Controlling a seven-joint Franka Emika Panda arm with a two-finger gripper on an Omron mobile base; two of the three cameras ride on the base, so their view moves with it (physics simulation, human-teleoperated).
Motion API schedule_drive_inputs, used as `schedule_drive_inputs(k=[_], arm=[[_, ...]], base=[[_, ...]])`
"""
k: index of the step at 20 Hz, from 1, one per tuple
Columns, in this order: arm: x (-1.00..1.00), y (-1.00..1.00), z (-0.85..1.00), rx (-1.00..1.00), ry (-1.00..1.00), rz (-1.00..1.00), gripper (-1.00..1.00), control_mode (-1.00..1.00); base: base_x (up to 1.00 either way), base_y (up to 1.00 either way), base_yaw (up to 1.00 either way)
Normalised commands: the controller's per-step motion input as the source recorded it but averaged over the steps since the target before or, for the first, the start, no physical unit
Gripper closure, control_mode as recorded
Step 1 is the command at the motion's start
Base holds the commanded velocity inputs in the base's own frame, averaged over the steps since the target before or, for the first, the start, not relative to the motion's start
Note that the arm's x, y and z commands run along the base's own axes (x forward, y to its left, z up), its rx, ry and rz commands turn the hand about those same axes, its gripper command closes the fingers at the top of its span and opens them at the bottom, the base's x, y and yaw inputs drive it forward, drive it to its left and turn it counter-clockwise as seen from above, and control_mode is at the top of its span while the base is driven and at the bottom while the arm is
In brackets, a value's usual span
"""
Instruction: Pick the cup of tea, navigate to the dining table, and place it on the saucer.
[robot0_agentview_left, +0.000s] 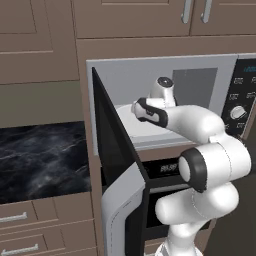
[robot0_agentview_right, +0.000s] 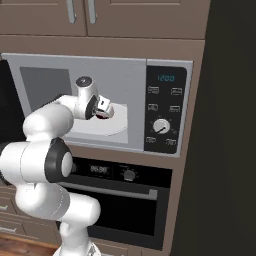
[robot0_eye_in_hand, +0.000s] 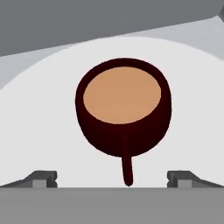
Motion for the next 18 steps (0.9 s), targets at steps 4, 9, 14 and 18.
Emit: schedule_drive_inputs(k=[4, 9, 14, 18], arm=[[0.24, -0.06, -0.15, 0.00, 0.00, 0.00, -1.00, -1.00], [0.17, -0.02, -0.05, 0.00, 0.00, 0.00, -1.00, -1.00], [0.06, -0.05, 0.00, 0.00, 0.00, 0.00, -1.00, -1.00], [0.02, -0.05, 0.00, 0.00, 0.00, 0.00, -1.00, -1.00]], base=[[0.00, 0.00, 0.00], [0.00, 0.00, 0.00], [0.00, 0.00, 0.00], [0.00, 0.00, 0.00]])
